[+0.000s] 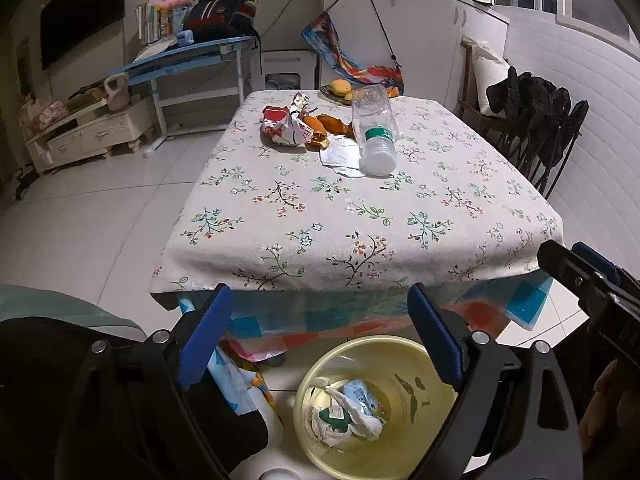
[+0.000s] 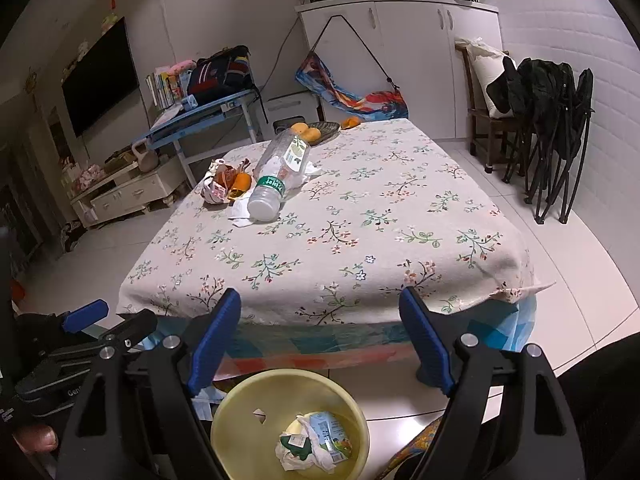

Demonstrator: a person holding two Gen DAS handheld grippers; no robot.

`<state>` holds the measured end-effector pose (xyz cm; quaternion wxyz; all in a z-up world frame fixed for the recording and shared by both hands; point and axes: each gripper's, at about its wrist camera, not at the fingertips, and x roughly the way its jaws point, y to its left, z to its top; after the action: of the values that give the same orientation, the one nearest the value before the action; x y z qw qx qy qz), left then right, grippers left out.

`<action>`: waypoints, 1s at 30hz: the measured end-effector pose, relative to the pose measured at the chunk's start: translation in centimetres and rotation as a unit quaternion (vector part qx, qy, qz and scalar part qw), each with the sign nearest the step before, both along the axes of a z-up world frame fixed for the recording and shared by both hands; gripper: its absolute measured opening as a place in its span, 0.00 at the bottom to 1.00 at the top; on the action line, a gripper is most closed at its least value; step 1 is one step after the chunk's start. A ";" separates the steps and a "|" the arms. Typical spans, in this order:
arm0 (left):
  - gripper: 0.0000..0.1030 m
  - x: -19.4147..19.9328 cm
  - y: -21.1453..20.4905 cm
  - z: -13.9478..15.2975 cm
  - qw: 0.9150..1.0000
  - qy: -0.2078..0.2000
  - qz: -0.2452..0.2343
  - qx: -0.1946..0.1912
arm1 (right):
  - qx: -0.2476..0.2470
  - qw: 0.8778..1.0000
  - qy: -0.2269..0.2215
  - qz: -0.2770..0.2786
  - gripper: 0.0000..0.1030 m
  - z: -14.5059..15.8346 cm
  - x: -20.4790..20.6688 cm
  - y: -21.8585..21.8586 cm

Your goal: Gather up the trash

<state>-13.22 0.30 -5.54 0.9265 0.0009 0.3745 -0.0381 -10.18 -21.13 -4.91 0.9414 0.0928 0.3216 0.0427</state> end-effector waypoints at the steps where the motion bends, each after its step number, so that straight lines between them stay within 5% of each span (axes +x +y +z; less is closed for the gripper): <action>1: 0.84 0.0 0.0 0.0 1.000 -0.001 0.001 0.001 | 0.000 1.000 0.000 0.000 0.76 0.0 0.0 0.0; 30: 0.91 1.1 0.6 4.2 0.996 -0.079 0.036 0.000 | -0.012 0.998 -0.056 0.023 0.80 2.7 1.5 2.1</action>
<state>-12.08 0.92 -1.30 0.9540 -0.0097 0.2996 -0.0043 -8.70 -19.03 -2.25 0.9577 0.0711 0.2710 0.0658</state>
